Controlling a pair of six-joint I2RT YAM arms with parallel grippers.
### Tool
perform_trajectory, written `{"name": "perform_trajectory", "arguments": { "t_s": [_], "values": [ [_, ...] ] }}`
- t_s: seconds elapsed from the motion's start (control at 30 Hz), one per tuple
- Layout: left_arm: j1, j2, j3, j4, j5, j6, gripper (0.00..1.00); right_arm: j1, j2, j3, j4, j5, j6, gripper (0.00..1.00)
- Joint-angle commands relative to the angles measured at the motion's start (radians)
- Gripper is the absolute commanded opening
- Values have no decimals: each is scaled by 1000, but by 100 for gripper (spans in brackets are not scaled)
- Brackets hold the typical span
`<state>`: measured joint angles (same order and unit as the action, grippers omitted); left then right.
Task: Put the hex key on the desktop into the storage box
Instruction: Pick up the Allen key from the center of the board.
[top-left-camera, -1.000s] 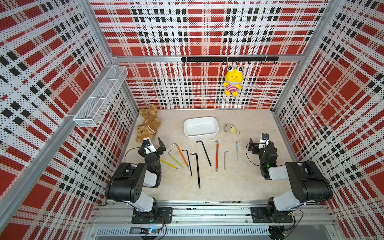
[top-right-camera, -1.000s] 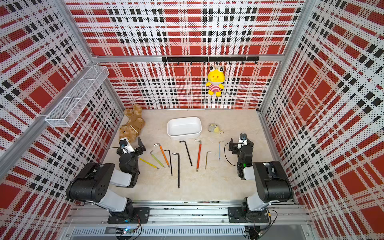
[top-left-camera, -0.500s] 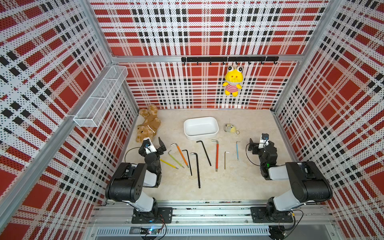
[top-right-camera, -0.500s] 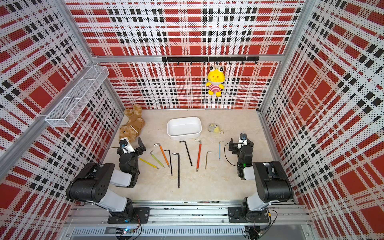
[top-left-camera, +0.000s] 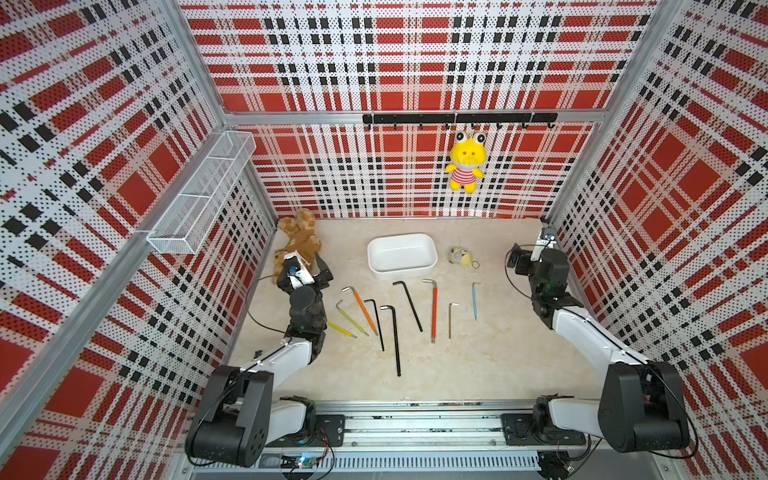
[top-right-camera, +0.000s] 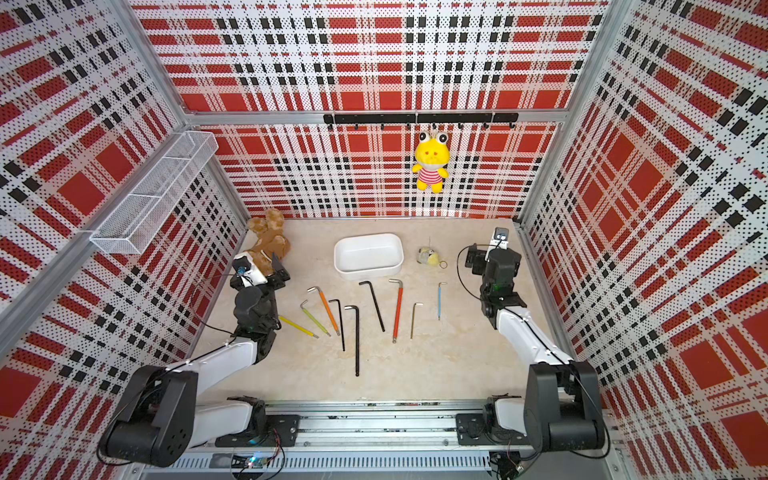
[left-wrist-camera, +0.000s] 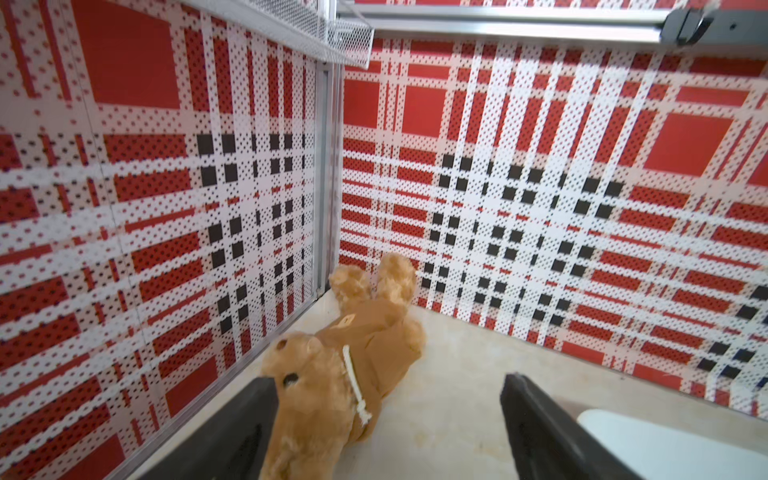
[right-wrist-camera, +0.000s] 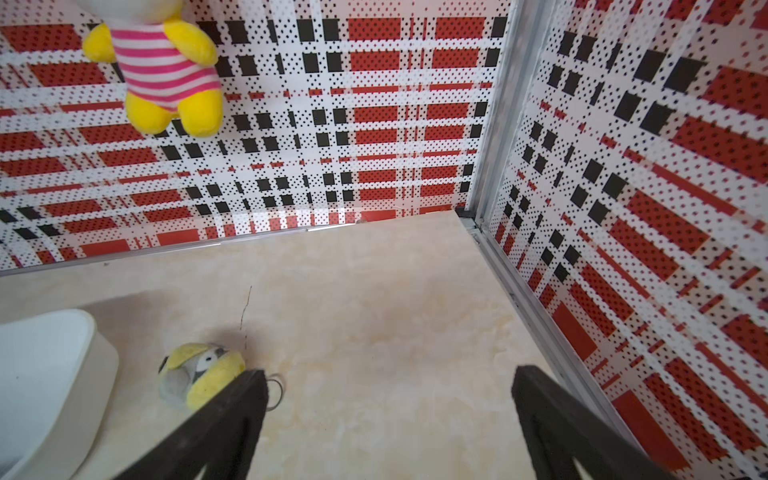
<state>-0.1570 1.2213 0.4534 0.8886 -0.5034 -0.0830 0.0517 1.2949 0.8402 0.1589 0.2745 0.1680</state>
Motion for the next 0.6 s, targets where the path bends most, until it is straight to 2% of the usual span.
{"name": "perform_trajectory", "arguments": {
  "t_s": [0.0,0.03,0.13,0.2,0.4,0.57],
  "values": [
    [-13,-53,121,-297,49,-87,95,17,34,155,-430,42,91,100],
    [-21,-60,162,-358,60,-102,98,17,56,225,-619,-22,111,100],
    [-43,-58,248,-493,100,-118,100,19,207,437,-971,-135,123,100],
    [-60,-52,284,-555,113,-118,99,37,279,490,-1090,-183,120,100],
    [-83,-61,300,-580,165,-115,99,142,375,419,-1066,-250,162,100],
    [-99,-72,298,-571,266,-119,99,213,480,450,-1045,-227,194,99]
  ]
}}
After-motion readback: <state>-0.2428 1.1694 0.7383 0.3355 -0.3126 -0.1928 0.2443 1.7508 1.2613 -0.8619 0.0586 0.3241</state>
